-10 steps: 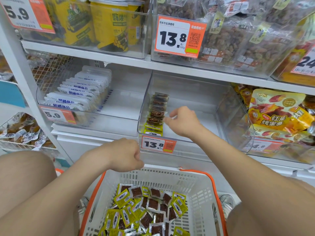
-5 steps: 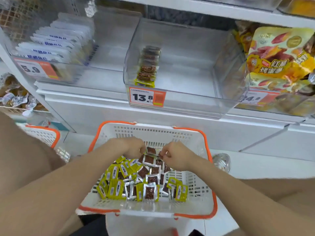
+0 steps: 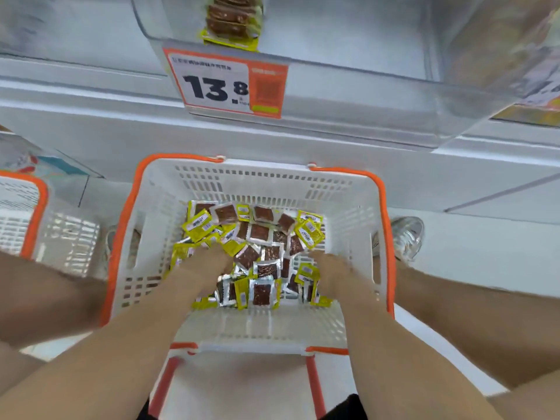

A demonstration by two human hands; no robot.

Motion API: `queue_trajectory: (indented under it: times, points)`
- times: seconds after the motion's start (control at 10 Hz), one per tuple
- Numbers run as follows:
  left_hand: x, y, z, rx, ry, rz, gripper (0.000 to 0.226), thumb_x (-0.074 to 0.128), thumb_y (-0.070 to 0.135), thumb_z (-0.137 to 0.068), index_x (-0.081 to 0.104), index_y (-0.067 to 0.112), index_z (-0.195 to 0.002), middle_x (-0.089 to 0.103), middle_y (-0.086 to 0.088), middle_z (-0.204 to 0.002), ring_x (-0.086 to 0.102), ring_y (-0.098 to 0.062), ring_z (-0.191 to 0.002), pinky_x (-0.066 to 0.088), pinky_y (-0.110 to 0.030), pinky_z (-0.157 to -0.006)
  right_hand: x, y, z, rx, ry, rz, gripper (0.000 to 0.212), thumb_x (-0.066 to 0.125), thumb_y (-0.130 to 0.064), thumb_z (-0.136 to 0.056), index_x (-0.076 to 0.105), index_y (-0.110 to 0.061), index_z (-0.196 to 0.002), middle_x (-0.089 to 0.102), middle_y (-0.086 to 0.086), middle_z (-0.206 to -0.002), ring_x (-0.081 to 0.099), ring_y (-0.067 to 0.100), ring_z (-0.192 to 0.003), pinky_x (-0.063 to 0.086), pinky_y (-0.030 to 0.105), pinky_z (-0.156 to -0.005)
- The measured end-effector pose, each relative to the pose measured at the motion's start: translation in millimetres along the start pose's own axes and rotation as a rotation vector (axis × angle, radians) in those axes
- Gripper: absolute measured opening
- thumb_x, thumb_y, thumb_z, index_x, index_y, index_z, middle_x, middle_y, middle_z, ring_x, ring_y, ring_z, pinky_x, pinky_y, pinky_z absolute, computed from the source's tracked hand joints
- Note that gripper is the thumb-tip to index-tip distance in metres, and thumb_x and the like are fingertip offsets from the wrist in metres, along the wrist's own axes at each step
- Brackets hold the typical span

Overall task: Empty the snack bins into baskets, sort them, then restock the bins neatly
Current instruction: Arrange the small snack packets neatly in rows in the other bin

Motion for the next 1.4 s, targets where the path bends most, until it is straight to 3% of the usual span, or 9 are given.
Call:
queue_trajectory:
  times: [0.2,0.3,0.4,0.6,0.7,0.9,1.0,1.2,1.4]
  points:
    - [-8,2,-9,0.084,-0.080,-0.144,0.039,0.062,-0.002,-0.096,0.061,0.007,-0.134,0.048,0.001,-0.112,0.058,-0.032,-0.124,0.045,-0.030,-0.075,30,6,-13,-0.017,0.004,0.137,0.101,0.065,0.008,-0.079,0.017,-0.029,-0.161,0.039,0.012,-0.146,0.063,0.039,-0.111,0.049,0.041,-0.074]
    - [-9,7,-7,0.028,-0.115,-0.033,0.018,0.063,-0.008,-0.091,0.068,0.004,-0.103,0.059,-0.013,-0.133,0.066,-0.029,-0.106,0.052,-0.031,-0.078,37,8,-18,-0.007,0.019,0.179,0.090,0.067,0.004,-0.082,0.021,-0.017,-0.157,0.056,0.014,-0.130,0.061,0.035,-0.110,0.048,0.040,-0.074]
    - [-3,1,-5,0.008,-0.060,0.007,0.031,0.071,-0.002,-0.088,0.050,0.014,-0.072,0.063,-0.013,-0.094,0.069,-0.031,-0.106,0.056,-0.041,-0.088,44,8,-19,0.020,0.052,0.157,0.072,0.067,-0.014,-0.093,0.027,-0.011,-0.153,0.043,0.019,-0.141,0.042,0.038,-0.131,0.044,0.047,-0.103]
    - [-14,-9,-7,0.072,0.002,0.501,0.024,0.085,0.020,-0.086,0.071,0.017,-0.105,0.070,-0.008,-0.109,0.067,-0.027,-0.099,0.054,-0.037,-0.085,51,7,-30,0.063,0.012,-0.042,0.070,0.074,-0.024,-0.093,0.033,-0.022,-0.150,0.029,0.012,-0.150,0.039,0.040,-0.135,0.047,0.057,-0.106]
    - [-23,-6,-5,0.129,-0.016,0.773,0.026,0.087,0.019,-0.085,0.075,0.023,-0.107,0.069,-0.019,-0.120,0.065,-0.028,-0.101,0.055,-0.047,-0.094,50,7,-32,0.044,0.014,-0.110,0.083,0.081,-0.020,-0.087,0.031,-0.020,-0.153,0.038,0.012,-0.148,0.047,0.038,-0.132,0.049,0.054,-0.105]
    - [-21,-3,-4,0.107,0.034,1.077,0.024,0.084,0.012,-0.087,0.081,0.033,-0.100,0.061,-0.010,-0.098,0.052,-0.024,-0.071,0.047,-0.037,-0.067,43,4,-24,0.010,-0.031,-0.227,0.082,0.082,-0.026,-0.087,0.037,-0.023,-0.155,0.056,0.009,-0.146,0.058,0.031,-0.127,0.051,0.040,-0.102]
    - [-22,-3,-4,0.125,0.073,1.160,0.030,0.085,0.010,-0.086,0.081,0.038,-0.097,0.067,-0.005,-0.104,0.057,-0.019,-0.086,0.048,-0.033,-0.075,33,1,-27,-0.007,-0.018,-0.442,0.073,0.076,-0.029,-0.095,0.040,-0.017,-0.157,0.041,0.008,-0.161,0.046,0.031,-0.144,0.043,0.039,-0.112]
    - [-48,1,17,0.163,0.313,1.275,0.025,0.088,0.009,-0.082,0.079,0.023,-0.101,0.068,0.019,-0.119,0.061,0.006,-0.107,0.048,-0.024,-0.087,-33,-19,-5,-0.017,0.141,-1.085,0.030,0.080,-0.022,-0.091,0.068,-0.019,-0.118,0.071,0.007,-0.116,0.073,0.032,-0.097,0.057,0.033,-0.074]
    - [-78,2,49,0.169,0.562,1.362,0.030,0.096,0.016,-0.072,0.080,0.027,-0.095,0.074,0.018,-0.108,0.064,0.016,-0.100,0.048,-0.020,-0.090,-86,-51,47,-0.250,0.058,-1.088,0.018,0.078,-0.023,-0.092,0.080,-0.018,-0.109,0.077,0.018,-0.109,0.072,0.044,-0.103,0.053,0.065,-0.093]
Point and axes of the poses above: each hand's wrist, its own z-axis away from the middle knuckle, its own x-axis out of the palm, y = z × x, the point moved 3 cm from there along -z, towards the middle knuckle
